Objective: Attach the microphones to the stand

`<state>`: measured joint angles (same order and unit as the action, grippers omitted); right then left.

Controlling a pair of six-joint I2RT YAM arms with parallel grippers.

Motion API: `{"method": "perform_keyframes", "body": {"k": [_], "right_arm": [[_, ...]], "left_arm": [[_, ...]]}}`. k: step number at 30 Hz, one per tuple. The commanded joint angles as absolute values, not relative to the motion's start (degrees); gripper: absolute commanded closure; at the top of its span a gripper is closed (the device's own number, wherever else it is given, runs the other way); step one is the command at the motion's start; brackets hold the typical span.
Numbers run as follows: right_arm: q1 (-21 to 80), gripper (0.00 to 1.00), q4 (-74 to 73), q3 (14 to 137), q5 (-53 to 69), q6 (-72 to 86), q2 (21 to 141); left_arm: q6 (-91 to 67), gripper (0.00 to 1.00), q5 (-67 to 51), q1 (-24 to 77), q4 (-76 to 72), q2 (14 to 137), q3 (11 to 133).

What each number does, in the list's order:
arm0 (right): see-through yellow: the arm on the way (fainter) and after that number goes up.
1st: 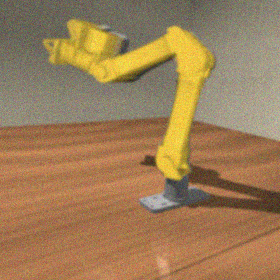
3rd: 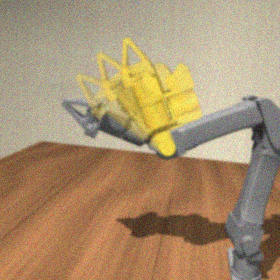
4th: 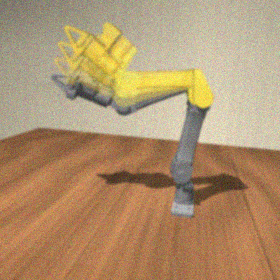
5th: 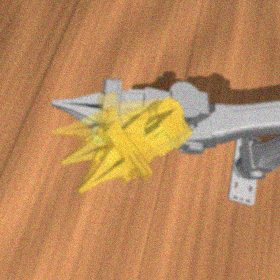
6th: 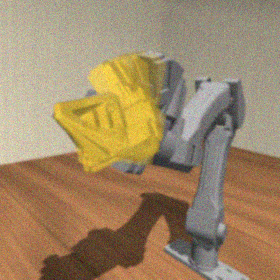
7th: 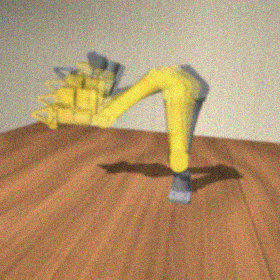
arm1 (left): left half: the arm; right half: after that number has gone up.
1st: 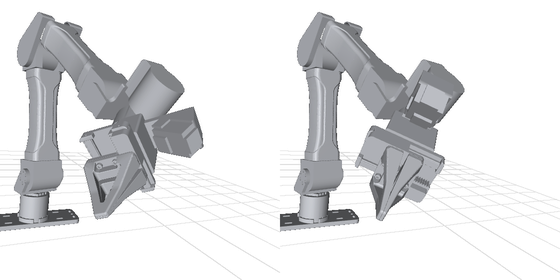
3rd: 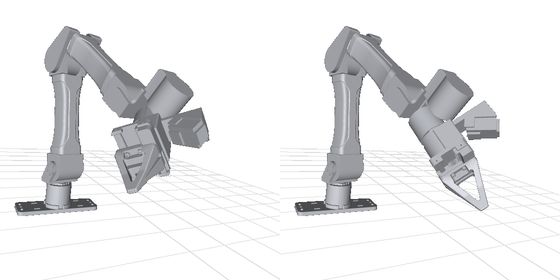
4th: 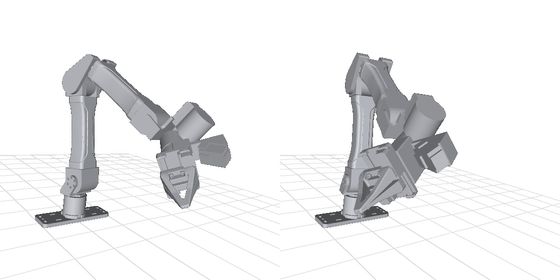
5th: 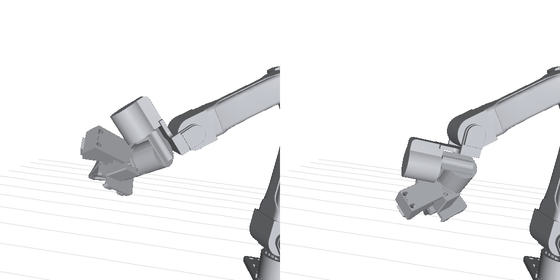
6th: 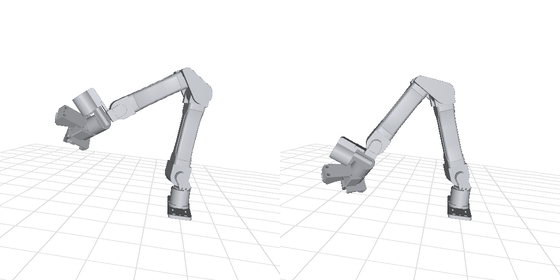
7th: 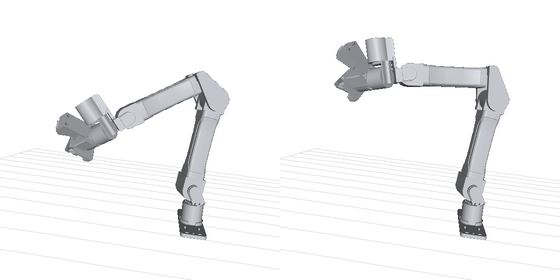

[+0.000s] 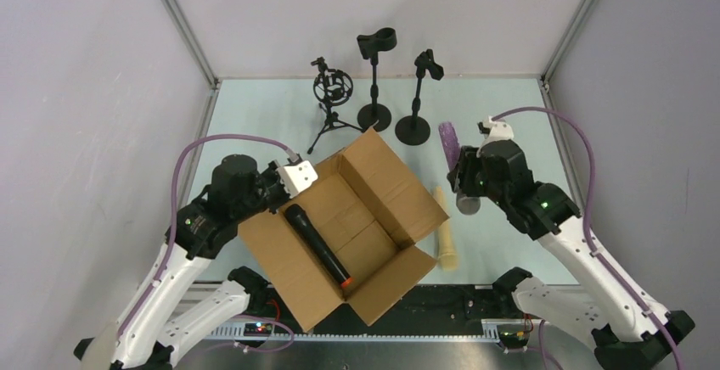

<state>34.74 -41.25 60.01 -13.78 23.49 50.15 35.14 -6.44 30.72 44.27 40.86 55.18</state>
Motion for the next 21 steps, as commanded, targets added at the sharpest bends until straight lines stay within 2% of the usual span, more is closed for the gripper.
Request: {"method": "perform_keyframes", "body": {"k": [1, 6, 19, 21], "right_arm": [[30.4, 1.0, -44.7, 53.8, -12.0, 26.7, 50.0], [26.9, 1.0, -43.2, 46.5, -12.7, 28.1, 51.5], [25.9, 1.0, -42.5, 44.1, -13.6, 33.1, 67.5], [26.2, 0.97, -42.1, 43.2, -15.0, 33.8, 68.0]], "left_arm": [[36.1, 1.0, -7.9, 31.0, 42.5, 40.5, 55.8], [36.3, 1.0, -8.0, 31.0, 42.4, 40.7, 56.6], [36.7, 1.0, -8.2, 31.0, 42.5, 39.8, 56.6], [36.7, 1.0, -8.4, 31.0, 42.5, 39.3, 56.4]]}}
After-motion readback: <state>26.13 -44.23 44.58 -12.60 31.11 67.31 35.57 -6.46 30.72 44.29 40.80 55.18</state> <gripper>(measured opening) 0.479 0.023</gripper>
